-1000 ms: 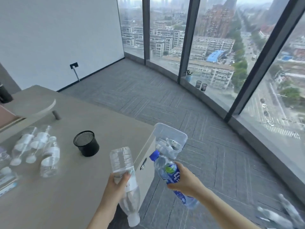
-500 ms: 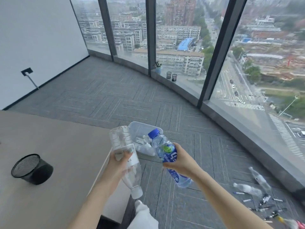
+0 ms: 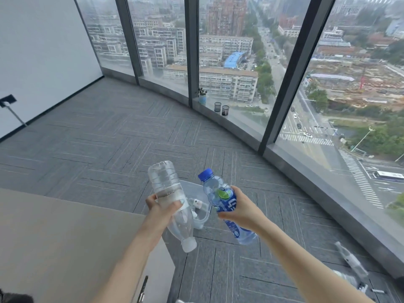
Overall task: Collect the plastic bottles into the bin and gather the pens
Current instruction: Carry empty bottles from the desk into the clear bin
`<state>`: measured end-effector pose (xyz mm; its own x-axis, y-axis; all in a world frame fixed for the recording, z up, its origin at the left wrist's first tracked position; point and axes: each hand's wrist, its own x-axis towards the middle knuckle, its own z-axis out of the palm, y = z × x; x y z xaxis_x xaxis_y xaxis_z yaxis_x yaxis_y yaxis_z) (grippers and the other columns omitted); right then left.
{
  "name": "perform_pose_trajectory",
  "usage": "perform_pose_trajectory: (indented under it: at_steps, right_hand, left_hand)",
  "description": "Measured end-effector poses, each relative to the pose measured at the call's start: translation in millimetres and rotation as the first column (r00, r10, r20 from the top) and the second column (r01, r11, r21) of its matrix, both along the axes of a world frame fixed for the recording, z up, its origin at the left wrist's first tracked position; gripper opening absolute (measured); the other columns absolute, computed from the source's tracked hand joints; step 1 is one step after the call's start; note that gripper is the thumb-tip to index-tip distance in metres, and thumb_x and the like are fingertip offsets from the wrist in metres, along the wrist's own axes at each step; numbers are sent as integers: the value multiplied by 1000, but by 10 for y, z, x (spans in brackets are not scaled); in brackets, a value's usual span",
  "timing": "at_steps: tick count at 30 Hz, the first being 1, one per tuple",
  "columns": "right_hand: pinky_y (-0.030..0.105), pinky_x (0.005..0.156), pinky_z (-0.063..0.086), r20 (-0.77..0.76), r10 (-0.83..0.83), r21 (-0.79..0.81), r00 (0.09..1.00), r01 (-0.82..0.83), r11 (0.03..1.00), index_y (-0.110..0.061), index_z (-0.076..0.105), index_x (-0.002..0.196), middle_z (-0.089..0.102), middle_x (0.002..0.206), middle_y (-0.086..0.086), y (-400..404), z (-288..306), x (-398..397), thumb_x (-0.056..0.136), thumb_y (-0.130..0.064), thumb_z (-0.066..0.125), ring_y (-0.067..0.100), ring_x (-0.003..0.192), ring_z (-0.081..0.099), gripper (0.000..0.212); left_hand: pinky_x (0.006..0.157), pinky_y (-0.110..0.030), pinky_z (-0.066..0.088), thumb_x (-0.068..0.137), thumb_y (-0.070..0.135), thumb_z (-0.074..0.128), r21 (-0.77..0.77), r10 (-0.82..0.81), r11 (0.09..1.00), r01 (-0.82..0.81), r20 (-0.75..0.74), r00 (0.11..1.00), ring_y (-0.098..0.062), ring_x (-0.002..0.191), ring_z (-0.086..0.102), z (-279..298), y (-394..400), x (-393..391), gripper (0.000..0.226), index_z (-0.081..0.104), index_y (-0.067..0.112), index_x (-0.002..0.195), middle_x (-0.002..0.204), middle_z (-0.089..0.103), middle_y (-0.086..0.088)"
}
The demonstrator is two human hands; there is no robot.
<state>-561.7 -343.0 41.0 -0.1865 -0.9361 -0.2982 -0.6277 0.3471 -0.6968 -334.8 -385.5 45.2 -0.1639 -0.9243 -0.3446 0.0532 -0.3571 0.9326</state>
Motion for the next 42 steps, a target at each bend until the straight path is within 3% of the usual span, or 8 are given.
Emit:
perform_pose_trajectory:
  at_steps: [7,12,19,25,28,30,34,42]
  right_hand:
    - [33,86,50,-13,19,-14,1000,-19,1000,-30,30,139,56,121,-6,-1150,-19,110,65,-40,77,14,100,59,89]
    - [34,87,51,-25,35,29,999,-34,999,-30,30,138,56,120,-5,-1681,-141,92,64,-39,79,15,101,59,89]
    - [37,94,43,-93,96,91,991,-87,992,-26,29,140,55,123,-2,-2513,-412,-129,64,-43,76,22,116,45,90]
    - [36,90,42,-129,270,181,954,-245,952,-26,33,134,56,120,0,-3391,-707,-454,68,-42,74,21,111,40,79]
    - [36,90,42,-145,332,231,932,-294,927,-26,32,135,55,121,-1,-3825,-893,-579,68,-44,73,21,112,41,80]
    - [36,92,42,-151,361,276,920,-311,910,-25,33,135,55,121,0,-4035,-1047,-603,68,-45,73,22,113,41,80]
    - [36,93,41,-123,390,363,912,-325,873,-24,36,130,56,121,-1,-4243,-1515,-585,66,-48,72,24,113,43,77]
    - [36,91,39,-166,366,431,916,-267,862,-22,37,129,53,123,-1,-4553,-2731,-508,69,-51,71,24,113,43,75]
  left_hand:
    - [95,-57,46,45,53,73,-8,65,998,-65,90,994,-31,105,61,28,-1198,249,70,35,24,96,108,57,-6]
    - [98,-49,46,75,38,71,47,87,995,-92,100,991,-30,107,61,-135,-1673,209,51,40,17,110,111,59,-5]
    - [99,-47,45,57,50,68,115,119,983,-144,201,972,-23,105,59,-333,-2286,-85,69,42,20,114,110,58,1]
    - [92,-49,49,58,51,67,151,263,930,-334,361,895,-24,99,62,-642,-2901,-372,70,48,17,115,110,61,-4]
    - [87,-43,50,66,45,70,179,288,909,-378,385,877,-23,97,61,-804,-3153,-530,61,49,16,116,111,62,-5]
    - [82,-35,45,79,32,69,202,298,894,-401,401,866,-22,98,58,-982,-3290,-593,49,46,16,119,113,59,-3]
    - [76,-32,41,79,20,70,201,277,888,-413,483,831,-22,97,57,-1504,-3541,-630,39,45,21,108,110,59,-3]
    - [85,-35,44,79,23,69,301,144,887,-349,539,830,-24,103,57,-2735,-4093,-564,55,43,18,126,112,58,-1]
